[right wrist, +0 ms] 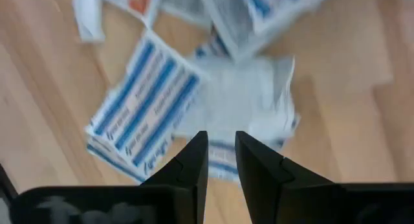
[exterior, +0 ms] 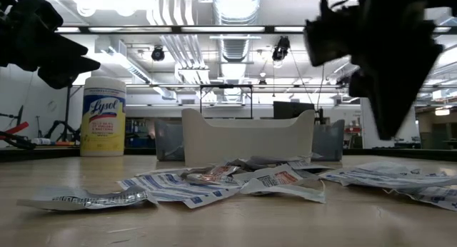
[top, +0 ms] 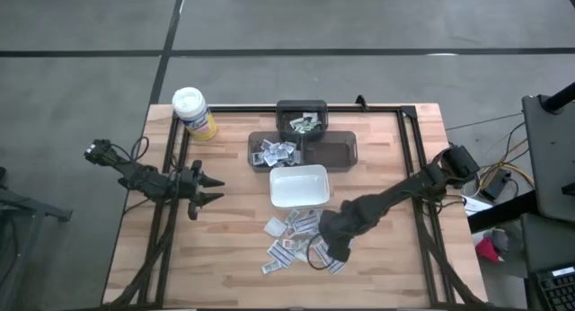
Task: Pick & Place First Aid Supplies
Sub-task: Put the blue bandage into the right black bin
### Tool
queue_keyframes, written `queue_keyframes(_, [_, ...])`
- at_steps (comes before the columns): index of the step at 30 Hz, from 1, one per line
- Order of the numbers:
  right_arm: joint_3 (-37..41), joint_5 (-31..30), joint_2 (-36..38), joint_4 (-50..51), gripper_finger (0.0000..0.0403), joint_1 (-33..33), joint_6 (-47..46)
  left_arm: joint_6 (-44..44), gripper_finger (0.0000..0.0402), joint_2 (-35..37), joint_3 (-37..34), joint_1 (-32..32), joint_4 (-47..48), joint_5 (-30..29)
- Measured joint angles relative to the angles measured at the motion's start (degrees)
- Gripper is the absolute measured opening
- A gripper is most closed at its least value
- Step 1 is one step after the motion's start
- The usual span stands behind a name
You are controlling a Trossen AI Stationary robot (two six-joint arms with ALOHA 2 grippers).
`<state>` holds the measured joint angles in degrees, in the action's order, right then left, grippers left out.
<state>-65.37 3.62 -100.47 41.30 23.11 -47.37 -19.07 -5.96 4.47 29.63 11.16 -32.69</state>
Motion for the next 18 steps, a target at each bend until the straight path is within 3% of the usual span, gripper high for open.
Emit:
queue_keyframes(8, [2.68, 0.03, 0.0, 0.46, 0.0095, 2.45, -7.74, 4.06, 0.0177, 0.0, 0.0, 0.0, 0.0, -0.99])
queue_keyframes(18, [3.92, 0.67, 0.0, 5.79, 0.0099, 2.8, -8.04, 4.08, 0.0177, 0.0, 0.0, 0.0, 0.07, -1.77])
